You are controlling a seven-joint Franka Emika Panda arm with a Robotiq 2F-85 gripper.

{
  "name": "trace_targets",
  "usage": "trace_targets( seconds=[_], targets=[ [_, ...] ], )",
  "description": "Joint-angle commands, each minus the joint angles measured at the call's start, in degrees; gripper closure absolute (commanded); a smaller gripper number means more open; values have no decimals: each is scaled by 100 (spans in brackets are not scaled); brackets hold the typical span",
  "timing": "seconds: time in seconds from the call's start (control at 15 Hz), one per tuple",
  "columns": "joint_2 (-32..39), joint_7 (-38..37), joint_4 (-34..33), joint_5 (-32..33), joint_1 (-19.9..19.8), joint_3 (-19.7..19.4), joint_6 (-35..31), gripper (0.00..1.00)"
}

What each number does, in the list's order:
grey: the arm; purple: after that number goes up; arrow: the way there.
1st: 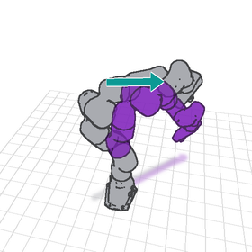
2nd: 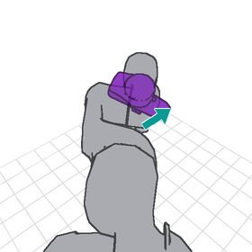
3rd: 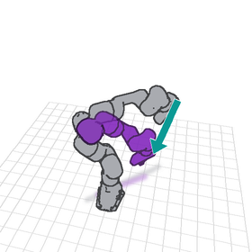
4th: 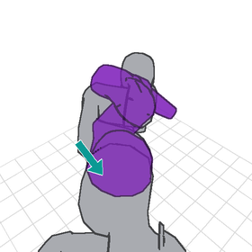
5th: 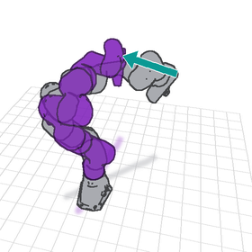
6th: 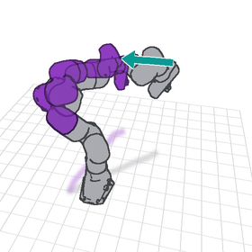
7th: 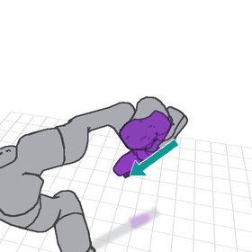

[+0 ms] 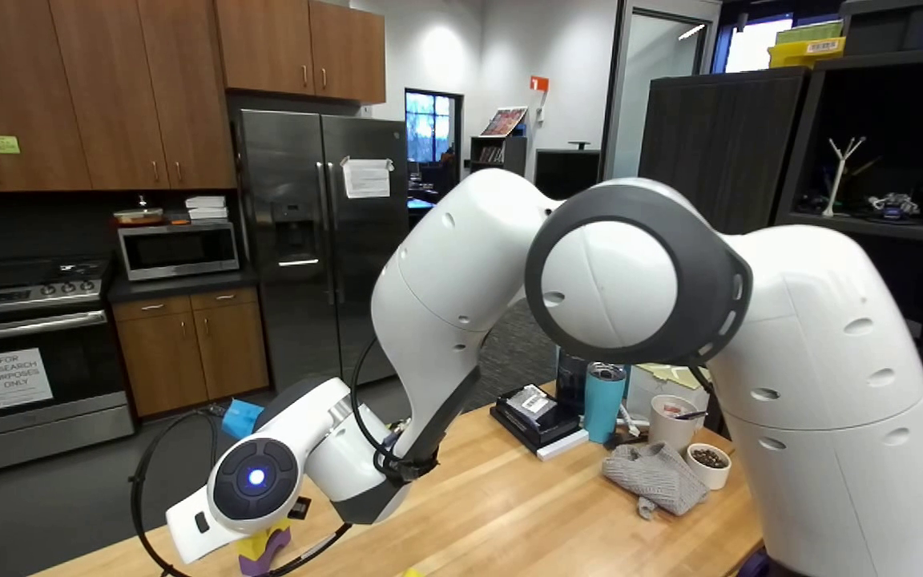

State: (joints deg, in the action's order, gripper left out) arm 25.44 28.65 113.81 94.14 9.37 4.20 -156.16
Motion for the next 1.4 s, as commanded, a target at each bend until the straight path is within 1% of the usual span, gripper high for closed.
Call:
trace_targets(
  seconds=[0.0,1.07,1.33],
  targets=[
    [-138,-89,115,117,-89,79,21,61],
    [112,80,-118,17,-169,86,-99,61],
    [198,132,-265,-19,-171,101,-133,61]
  ],
)
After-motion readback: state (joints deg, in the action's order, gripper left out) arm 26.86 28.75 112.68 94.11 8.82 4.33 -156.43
